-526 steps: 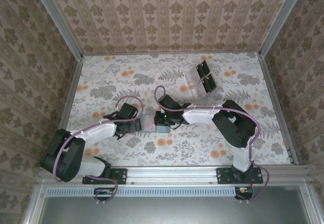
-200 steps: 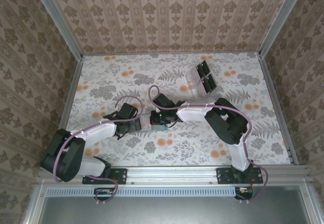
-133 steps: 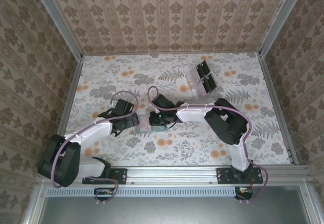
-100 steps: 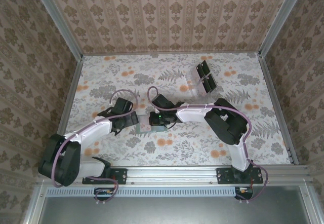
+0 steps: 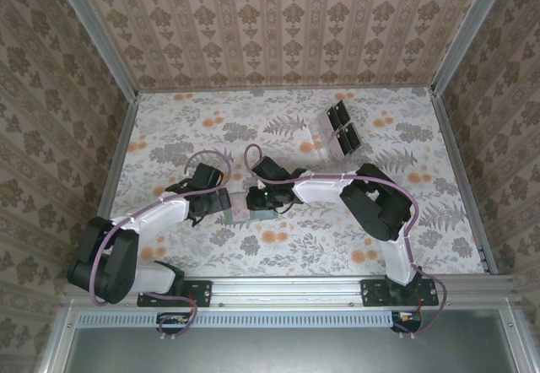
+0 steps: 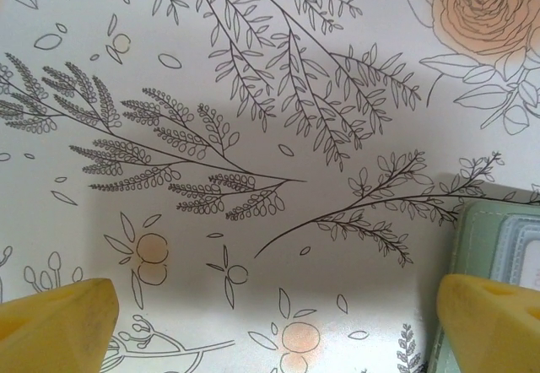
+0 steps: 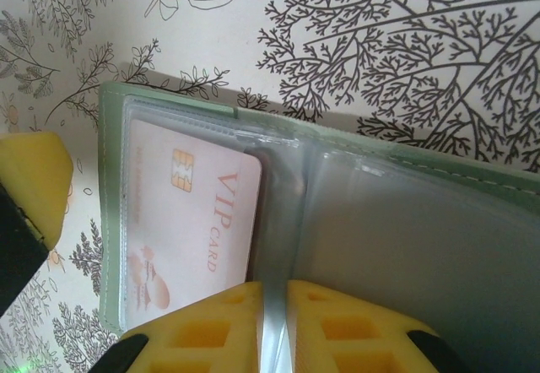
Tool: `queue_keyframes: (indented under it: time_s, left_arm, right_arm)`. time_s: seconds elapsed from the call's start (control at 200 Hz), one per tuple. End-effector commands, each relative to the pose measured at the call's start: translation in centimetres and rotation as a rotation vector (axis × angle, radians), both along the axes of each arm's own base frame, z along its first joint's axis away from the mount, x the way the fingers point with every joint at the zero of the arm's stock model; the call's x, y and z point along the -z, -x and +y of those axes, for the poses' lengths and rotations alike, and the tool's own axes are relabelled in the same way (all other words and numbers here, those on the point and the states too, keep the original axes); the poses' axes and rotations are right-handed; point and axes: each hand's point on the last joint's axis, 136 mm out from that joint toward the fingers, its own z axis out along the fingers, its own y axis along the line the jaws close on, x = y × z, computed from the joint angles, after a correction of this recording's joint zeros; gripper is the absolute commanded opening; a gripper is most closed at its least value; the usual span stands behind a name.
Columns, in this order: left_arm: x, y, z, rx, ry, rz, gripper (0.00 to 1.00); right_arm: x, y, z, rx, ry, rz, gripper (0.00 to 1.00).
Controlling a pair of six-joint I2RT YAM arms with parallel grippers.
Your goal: Put the credit cards into the card holder
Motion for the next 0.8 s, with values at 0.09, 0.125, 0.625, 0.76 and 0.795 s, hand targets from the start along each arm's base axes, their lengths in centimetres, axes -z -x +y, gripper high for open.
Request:
queue_keyframes:
  time_s: [0.09,0.125,0.625,0.76,0.795]
  left_arm:
    - [0.4,0.2,0.0,0.002,0.004,0.016,1.0]
    - [0.3,0.1,-0.1,0.003,0.005,0.014,1.0]
    - [-1.4,-0.4,-0.5,0.027,0.023,-0.02,1.0]
    - [-2.1,-0.3,-0.6,0.044,0.032,-0.032,1.0]
    - [-2.3,-0.2,-0.7,0.049,0.032,-0.035,1.0]
  right_arm:
    - [-0.5,0.7,-0.5,-0.035,0.031,0.015,0.25]
    - [-0.7,0.7,-0.5,-0.036,0.03,0.009,0.25]
    - [-4.6,-1.1,-2.7,-0.045,0.071,-0.082,0.26]
    - [-4.7,-2.3,-3.7,-0.049,0.095,-0.098,0.26]
    - [-4.8,-2.6,-3.8,-0.058,0.101,-0.1,0.28]
